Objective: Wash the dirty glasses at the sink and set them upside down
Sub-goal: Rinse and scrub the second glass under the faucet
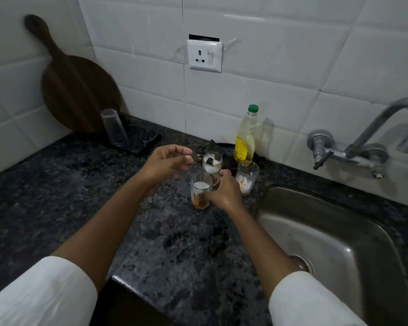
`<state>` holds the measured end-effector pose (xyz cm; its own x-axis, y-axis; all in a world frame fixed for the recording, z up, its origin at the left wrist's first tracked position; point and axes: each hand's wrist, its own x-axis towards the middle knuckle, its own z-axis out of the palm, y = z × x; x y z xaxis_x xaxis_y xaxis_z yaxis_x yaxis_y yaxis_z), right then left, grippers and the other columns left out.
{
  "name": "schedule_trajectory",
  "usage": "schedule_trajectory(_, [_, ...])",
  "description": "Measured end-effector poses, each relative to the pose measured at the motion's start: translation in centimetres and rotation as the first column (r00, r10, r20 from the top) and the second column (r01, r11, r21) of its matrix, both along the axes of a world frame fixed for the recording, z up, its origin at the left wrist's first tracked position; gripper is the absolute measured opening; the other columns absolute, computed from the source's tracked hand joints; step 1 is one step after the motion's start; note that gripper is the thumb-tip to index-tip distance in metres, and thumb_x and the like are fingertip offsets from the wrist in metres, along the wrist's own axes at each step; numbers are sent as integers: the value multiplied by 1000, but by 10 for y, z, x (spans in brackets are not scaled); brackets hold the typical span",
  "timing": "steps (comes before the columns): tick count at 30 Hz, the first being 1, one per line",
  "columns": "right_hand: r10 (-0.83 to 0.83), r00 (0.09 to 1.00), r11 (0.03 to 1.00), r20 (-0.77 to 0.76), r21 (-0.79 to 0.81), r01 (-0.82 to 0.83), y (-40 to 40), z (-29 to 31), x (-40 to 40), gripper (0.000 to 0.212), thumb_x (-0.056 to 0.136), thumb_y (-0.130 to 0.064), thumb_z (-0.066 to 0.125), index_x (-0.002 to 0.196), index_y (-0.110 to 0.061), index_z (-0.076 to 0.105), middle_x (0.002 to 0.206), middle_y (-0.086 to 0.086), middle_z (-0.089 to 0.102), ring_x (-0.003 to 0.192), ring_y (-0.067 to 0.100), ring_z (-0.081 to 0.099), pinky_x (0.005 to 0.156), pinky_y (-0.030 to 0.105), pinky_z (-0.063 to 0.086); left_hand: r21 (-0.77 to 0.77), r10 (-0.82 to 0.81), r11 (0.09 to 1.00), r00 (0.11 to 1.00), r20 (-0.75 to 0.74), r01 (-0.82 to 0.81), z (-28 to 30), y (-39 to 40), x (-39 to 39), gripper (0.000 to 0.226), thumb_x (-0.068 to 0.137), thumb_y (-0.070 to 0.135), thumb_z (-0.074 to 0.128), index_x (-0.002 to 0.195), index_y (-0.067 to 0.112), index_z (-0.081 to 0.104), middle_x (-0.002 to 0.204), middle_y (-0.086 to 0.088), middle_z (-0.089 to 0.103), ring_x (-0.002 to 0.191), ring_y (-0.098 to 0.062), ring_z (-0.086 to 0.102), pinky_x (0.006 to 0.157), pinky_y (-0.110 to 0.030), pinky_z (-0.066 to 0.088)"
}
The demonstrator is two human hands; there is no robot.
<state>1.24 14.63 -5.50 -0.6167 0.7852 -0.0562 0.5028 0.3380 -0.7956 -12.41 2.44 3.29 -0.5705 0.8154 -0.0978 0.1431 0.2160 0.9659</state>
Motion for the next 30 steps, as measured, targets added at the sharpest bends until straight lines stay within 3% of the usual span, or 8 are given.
schedule_trajectory(4, [-186, 974, 982, -131, -10, 187, -14, -37, -30, 92, 46, -40, 95, 125, -20, 52, 118, 3, 61, 105, 22, 59, 79, 37, 53, -29, -1, 1000, 1000, 16, 1, -17, -5, -19, 10, 93, 19, 66, 101, 23, 67, 107, -11, 74, 88, -18, 68, 68, -29, 50])
schedule_trajectory(12, [-377, 895, 922, -238, -1, 388, -24, -49, -35, 56, 56, -35, 90, 105, -22, 63, 94, -6, 68, 86, 15, 64, 66, 22, 44, -62, -41, 997, 997, 61, 45, -50, 17, -35, 12, 92, 20, 67, 103, 23, 69, 103, -5, 75, 86, -14, 68, 69, -27, 51])
schedule_trajectory(17, [-421, 863, 886, -278, 77, 458, -3, -18, 44, 62, 50, -48, 86, 103, -27, 63, 95, -9, 69, 85, 10, 64, 68, 26, 52, -1, -204, 979, 969, 139, 206, -50, 81, 15, 9, 93, 13, 65, 102, 16, 68, 88, -11, 70, 76, -20, 62, 62, -26, 49])
schedule_trajectory(21, [-570, 753, 771, -328, 105, 629, 27, 7, 129, 65, 45, -48, 88, 103, -29, 64, 97, -14, 70, 89, 4, 65, 76, 22, 53, -4, -338, 939, 924, 179, 344, -49, 151, 93, 10, 94, 11, 62, 90, 19, 64, 93, -14, 67, 66, -16, 59, 54, -23, 45])
schedule_trajectory(23, [-639, 699, 712, -320, 96, 695, 42, 16, 168, 64, 47, -36, 93, 103, -30, 62, 96, -14, 67, 88, 6, 64, 77, 21, 51, -51, -378, 919, 909, 177, 392, -52, 185, 135, 7, 93, 20, 65, 98, 20, 60, 97, -9, 68, 66, -14, 59, 52, -24, 44])
schedule_trajectory(25, [-689, 655, 668, -311, 79, 740, 58, 19, 207, 66, 47, -30, 95, 105, -28, 63, 97, -11, 67, 89, 9, 64, 78, 25, 51, -122, -415, 894, 899, 139, 432, -53, 215, 174, 34, 89, 37, 69, 116, 21, 54, 103, -3, 67, 79, -17, 64, 57, -28, 48])
schedule_trajectory(27, [-715, 640, 653, -282, 60, 755, 70, 19, 232, 67, 47, -29, 94, 106, -24, 63, 98, -8, 68, 89, 12, 65, 77, 26, 52, -143, -377, 913, 924, 71, 383, -52, 238, 198, 50, 86, 48, 68, 122, 18, 53, 110, -6, 67, 95, -24, 67, 67, -35, 55])
schedule_trajectory(30, [-718, 651, 669, -248, 15, 743, 89, 18, 266, 64, 47, -27, 94, 103, -23, 63, 95, -8, 66, 84, 10, 62, 67, 16, 44, -94, -202, 976, 979, -43, 197, -48, 273, 226, 47, 83, 52, 67, 103, 10, 61, 101, -13, 69, 96, -31, 67, 79, -37, 54])
